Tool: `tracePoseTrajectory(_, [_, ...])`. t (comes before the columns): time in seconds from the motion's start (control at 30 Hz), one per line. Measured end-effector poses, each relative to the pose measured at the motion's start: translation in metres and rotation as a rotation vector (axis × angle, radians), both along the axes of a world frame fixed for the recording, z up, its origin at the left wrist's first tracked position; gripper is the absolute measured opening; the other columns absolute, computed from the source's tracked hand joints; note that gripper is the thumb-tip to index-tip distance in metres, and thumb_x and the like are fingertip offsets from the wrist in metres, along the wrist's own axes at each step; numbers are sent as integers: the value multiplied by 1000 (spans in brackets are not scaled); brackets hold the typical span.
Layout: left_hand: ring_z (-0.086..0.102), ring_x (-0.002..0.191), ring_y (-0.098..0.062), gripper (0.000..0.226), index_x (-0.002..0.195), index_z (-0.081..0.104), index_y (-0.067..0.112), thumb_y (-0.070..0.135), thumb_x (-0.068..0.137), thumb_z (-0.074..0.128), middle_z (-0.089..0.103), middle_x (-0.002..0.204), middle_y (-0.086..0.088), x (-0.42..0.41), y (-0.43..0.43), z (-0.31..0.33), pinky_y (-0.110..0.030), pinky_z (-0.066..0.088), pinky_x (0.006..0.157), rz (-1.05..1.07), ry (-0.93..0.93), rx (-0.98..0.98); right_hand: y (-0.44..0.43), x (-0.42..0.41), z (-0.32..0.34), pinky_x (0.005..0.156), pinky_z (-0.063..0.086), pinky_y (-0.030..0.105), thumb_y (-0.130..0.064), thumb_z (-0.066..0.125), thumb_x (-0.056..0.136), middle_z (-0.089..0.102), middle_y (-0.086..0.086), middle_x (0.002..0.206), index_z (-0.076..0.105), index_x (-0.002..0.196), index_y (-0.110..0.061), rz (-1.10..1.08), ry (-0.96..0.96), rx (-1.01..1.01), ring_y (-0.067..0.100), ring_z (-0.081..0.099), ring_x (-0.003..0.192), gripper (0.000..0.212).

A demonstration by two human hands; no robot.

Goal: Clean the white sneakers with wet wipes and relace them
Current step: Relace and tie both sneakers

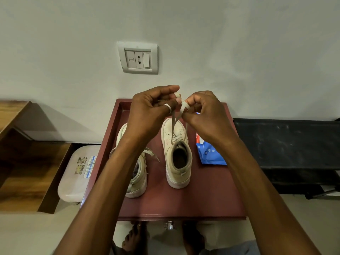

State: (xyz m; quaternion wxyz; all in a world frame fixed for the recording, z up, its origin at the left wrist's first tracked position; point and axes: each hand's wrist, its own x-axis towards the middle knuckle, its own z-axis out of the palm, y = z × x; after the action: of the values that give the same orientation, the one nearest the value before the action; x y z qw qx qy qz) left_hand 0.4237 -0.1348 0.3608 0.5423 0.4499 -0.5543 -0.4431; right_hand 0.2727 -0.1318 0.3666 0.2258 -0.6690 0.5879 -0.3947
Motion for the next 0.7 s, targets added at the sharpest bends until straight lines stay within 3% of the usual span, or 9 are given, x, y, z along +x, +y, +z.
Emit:
tracePoseTrajectory(0.17, [76,93,-23,31,118,73,7,-3,89,72,78,102,-12,4,-2,-2,-35,62,84,-49,124,130,-1,-5,0,65,49,14,-36,82,75,61,-4,99,62,81,-28,-64,-26,-29,5,59,72,23])
tracePoseTrajectory(0.3, [76,98,-27,30,115,74,11,1,87,74,78,103,-10,6,-3,-5,-42,61,90,-37,102,164,0,-6,6,73,60,32,-44,80,75,71,1,92,65,89,-21,-21,-241,48,13,71,76,31])
tracePoseTrajectory(0.37, [76,98,-27,32,119,73,8,-1,88,72,78,105,-11,4,-3,-6,-41,62,87,-57,59,161,0,-3,6,77,59,32,-41,73,84,72,-6,89,66,93,-20,-4,-247,18,10,71,79,24])
tracePoseTrajectory(0.47, [75,101,-28,32,121,73,9,0,91,71,78,106,-10,2,-1,-6,-40,62,88,-57,53,156,1,-2,8,74,55,21,-34,62,94,71,-11,85,70,96,-20,-57,-244,-56,3,68,78,17])
tracePoseTrajectory(0.6, [72,96,-20,28,115,76,16,1,92,69,78,105,-4,3,-2,-6,-31,59,85,-41,130,166,0,-6,9,78,56,41,-42,56,96,72,0,80,74,91,-14,-138,-231,-72,15,67,77,33])
tracePoseTrajectory(0.7, [70,96,-14,28,113,77,17,2,91,70,78,104,-2,4,-4,-5,-29,55,87,-27,166,163,0,-8,8,72,55,44,-42,55,97,69,0,75,73,88,-11,-165,-247,-91,20,62,70,37])
